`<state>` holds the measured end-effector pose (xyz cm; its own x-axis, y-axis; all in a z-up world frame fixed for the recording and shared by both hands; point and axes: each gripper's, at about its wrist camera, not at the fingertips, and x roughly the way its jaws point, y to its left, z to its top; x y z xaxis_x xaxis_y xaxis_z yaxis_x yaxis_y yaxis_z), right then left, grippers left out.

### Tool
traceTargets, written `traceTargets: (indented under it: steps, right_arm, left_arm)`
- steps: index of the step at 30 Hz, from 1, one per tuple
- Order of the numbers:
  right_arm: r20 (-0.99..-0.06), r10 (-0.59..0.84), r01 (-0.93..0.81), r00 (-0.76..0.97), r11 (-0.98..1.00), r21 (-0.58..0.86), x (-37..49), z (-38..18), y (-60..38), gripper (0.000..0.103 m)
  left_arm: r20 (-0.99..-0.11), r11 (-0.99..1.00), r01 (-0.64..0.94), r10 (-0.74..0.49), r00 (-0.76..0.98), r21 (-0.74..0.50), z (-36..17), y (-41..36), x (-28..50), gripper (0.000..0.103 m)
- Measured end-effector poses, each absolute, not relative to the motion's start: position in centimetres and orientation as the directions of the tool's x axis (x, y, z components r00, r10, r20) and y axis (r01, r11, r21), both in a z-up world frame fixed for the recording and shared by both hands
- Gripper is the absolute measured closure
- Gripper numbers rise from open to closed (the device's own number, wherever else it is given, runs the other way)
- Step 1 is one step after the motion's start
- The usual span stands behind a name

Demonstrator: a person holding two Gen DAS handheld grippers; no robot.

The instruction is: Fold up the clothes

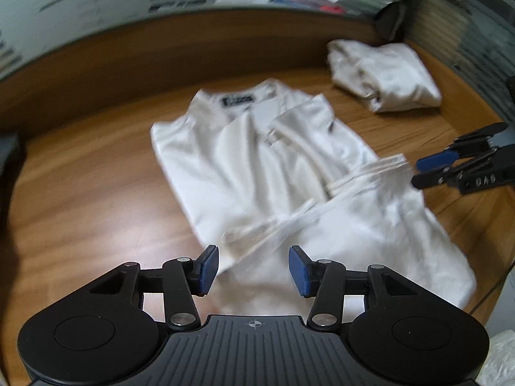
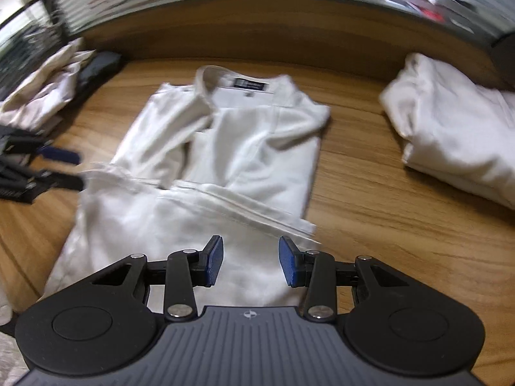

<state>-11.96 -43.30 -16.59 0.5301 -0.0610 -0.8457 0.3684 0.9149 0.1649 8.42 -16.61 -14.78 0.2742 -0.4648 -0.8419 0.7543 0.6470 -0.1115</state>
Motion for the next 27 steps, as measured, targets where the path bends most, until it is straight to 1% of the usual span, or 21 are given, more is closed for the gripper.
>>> traceTargets:
  steps: [3,5,6,7,8,9,10,14,16,19,23,26,27]
  right_arm:
    - [-0.867,-0.092,0.429,0.490,0.891,0.148,-12.0,-17.8,-44.4,0.059]
    - [-0.879,-0.095,0.459,0.467,0.876,0.149,-12.0,-18.7,-45.2,0.059]
    - [-0.883,-0.089,0.470,0.461,0.869,0.158,-12.1,-19.1,-45.6,0.059]
    - [-0.885,-0.076,0.476,0.460,0.862,0.174,-12.1,-19.5,-46.0,0.059]
    - [-0.883,-0.052,0.475,0.466,0.857,0.200,-12.0,-19.8,-46.3,0.063]
    - [-0.881,-0.029,0.471,0.472,0.853,0.224,-12.0,-20.0,-46.6,0.073]
    - [-0.880,-0.015,0.467,0.475,0.852,0.237,-11.8,-20.2,-46.8,0.075]
    - [-0.886,-0.035,0.438,0.461,0.878,0.193,-11.1,-20.2,-47.0,0.075]
    - [-0.879,-0.059,0.411,0.473,0.898,0.161,-11.1,-19.5,-46.7,0.074]
    - [-0.854,-0.065,0.357,0.517,0.923,0.145,-11.9,-17.7,-46.0,0.071]
    - [-0.821,-0.046,0.263,0.569,0.956,0.129,-13.7,-15.4,-44.1,0.066]
    - [-0.810,-0.010,0.194,0.586,0.972,0.129,-15.6,-14.5,-42.2,0.061]
    - [-0.807,0.003,0.171,0.590,0.977,0.128,-16.3,-14.2,-41.6,0.058]
  left_arm:
    - [-0.861,0.684,0.719,-0.435,0.263,-0.126,-15.8,-16.1,8.4,0.052]
    - [-0.870,0.708,0.693,-0.422,0.257,-0.139,-16.4,-16.0,8.6,0.055]
    - [-0.870,0.717,0.681,-0.422,0.254,-0.150,-16.6,-16.0,8.7,0.060]
    - [-0.871,0.727,0.669,-0.421,0.255,-0.155,-16.8,-15.9,8.9,0.070]
    - [-0.871,0.738,0.657,-0.416,0.260,-0.156,-17.0,-15.9,9.0,0.072]
    - [-0.872,0.748,0.646,-0.408,0.269,-0.151,-17.2,-15.9,9.2,0.072]
    - [-0.873,0.758,0.636,-0.399,0.281,-0.142,-17.2,-15.9,9.4,0.073]
    - [-0.865,0.783,0.610,-0.387,0.319,-0.125,-16.7,-15.7,10.1,0.072]
    - [-0.852,0.767,0.632,-0.403,0.334,-0.115,-15.8,-15.2,9.4,0.070]
    - [-0.830,0.734,0.673,-0.430,0.354,-0.093,-14.4,-14.4,8.1,0.059]
    - [-0.799,0.688,0.723,-0.468,0.377,-0.061,-12.5,-13.3,6.4,0.058]
    - [-0.796,0.621,0.783,-0.488,0.358,-0.029,-11.9,-13.0,4.1,0.057]
    - [-0.797,0.592,0.806,-0.494,0.348,-0.016,-11.7,-12.8,3.2,0.055]
